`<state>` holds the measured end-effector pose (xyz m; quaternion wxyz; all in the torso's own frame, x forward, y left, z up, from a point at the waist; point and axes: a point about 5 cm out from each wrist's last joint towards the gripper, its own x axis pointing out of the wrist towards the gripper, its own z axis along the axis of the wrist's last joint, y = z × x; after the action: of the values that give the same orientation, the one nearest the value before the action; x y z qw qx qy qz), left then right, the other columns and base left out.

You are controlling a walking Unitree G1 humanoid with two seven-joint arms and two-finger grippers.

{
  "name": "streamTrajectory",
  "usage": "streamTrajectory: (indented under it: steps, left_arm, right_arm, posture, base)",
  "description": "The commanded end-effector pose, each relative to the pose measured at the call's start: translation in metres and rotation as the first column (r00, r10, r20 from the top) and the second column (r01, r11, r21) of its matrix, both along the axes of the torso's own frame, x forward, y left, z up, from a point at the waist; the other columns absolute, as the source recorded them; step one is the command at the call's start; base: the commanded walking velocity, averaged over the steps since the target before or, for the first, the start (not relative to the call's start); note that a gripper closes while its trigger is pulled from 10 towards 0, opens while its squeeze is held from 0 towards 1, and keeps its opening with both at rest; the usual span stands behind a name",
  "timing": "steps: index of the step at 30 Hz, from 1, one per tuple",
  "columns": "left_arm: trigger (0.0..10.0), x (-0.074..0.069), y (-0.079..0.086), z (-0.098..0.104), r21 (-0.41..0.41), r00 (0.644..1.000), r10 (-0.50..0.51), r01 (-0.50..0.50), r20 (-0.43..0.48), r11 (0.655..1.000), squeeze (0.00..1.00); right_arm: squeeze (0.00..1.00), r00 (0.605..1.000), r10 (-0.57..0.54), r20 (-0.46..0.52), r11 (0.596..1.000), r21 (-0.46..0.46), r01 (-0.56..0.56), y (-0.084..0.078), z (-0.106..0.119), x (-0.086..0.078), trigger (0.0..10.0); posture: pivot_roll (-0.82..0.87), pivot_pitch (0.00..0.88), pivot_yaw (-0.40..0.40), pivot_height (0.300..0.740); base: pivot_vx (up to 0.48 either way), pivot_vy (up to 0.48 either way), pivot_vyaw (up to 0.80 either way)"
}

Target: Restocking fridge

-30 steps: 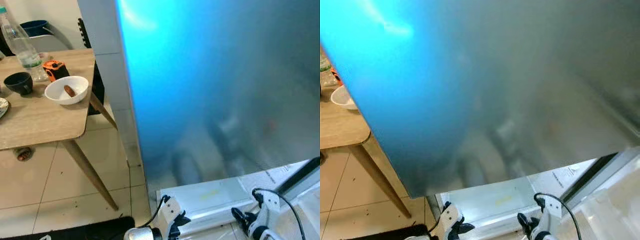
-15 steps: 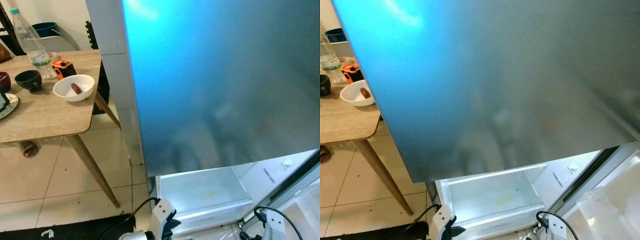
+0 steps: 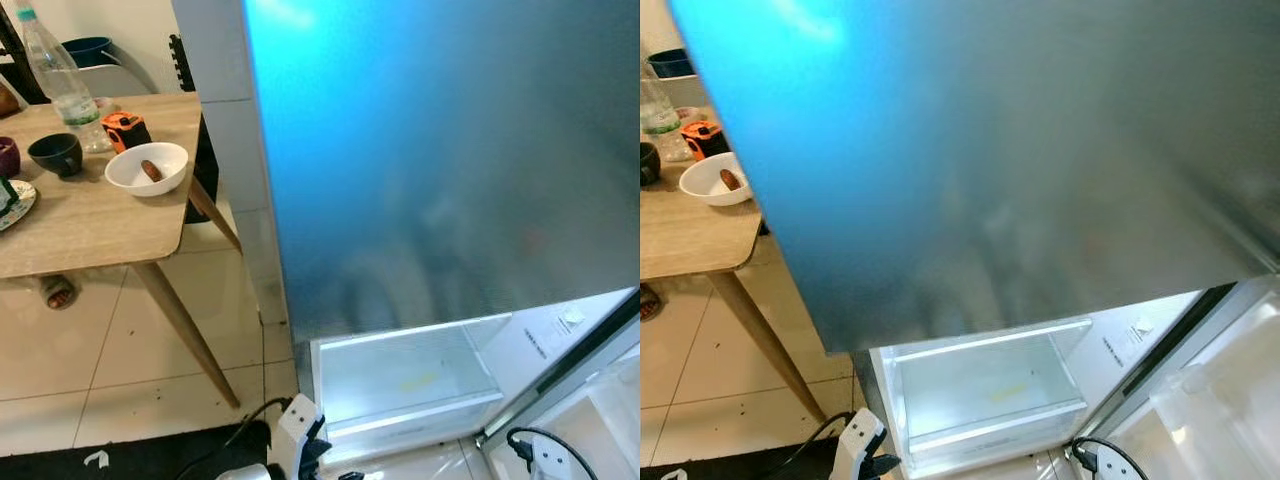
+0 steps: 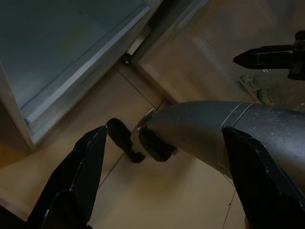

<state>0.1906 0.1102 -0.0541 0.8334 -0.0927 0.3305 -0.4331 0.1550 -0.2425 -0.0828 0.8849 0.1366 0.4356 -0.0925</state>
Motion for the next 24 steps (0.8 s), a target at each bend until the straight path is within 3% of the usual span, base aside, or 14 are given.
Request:
streamTrajectory:
  steps: [1,14,20,21,24]
  left_arm:
    - [10.0,-0.007,0.008,-0.006,0.024,0.999,0.032,-0.031,-0.040,0.999,0.00]
    - [10.0,-0.010,0.027,-0.013,0.059,0.982,0.161,-0.156,-0.098,0.986,0.00]
    - [10.0,-0.016,0.044,-0.019,0.103,0.954,0.263,-0.249,-0.146,0.963,0.00]
    - [10.0,-0.024,0.052,-0.023,0.134,0.935,0.309,-0.288,-0.177,0.948,0.00]
    - [10.0,-0.029,0.058,-0.026,0.153,0.918,0.342,-0.316,-0.198,0.936,0.00]
  right_arm:
    - [0.00,0.999,-0.005,-0.042,1.000,0.006,0.005,0.002,-0.005,-0.009,10.0]
    - [0.00,0.998,0.000,-0.059,1.000,0.000,0.000,0.002,-0.006,-0.013,10.0]
    - [0.00,0.997,0.001,-0.073,1.000,-0.002,-0.001,0.002,-0.008,-0.017,10.0]
    - [0.00,0.997,0.005,-0.077,1.000,-0.002,-0.005,0.003,-0.008,-0.017,10.0]
    - [0.00,0.997,0.007,-0.080,1.000,-0.002,-0.007,0.003,-0.009,-0.018,10.0]
  posture:
    - [-0.07,0.070,-0.037,0.740]
    - [-0.07,0.075,-0.037,0.740]
    - [-0.07,0.076,-0.036,0.740]
    - [-0.07,0.076,-0.035,0.740]
    - [-0.07,0.076,-0.037,0.740]
  base:
    - [-0.285,0.000,0.00]
    - [-0.001,0.000,0.00]
    - [-0.051,0.000,0.00]
    - [-0.296,0.000,0.00]
    - [-0.300,0.000,0.00]
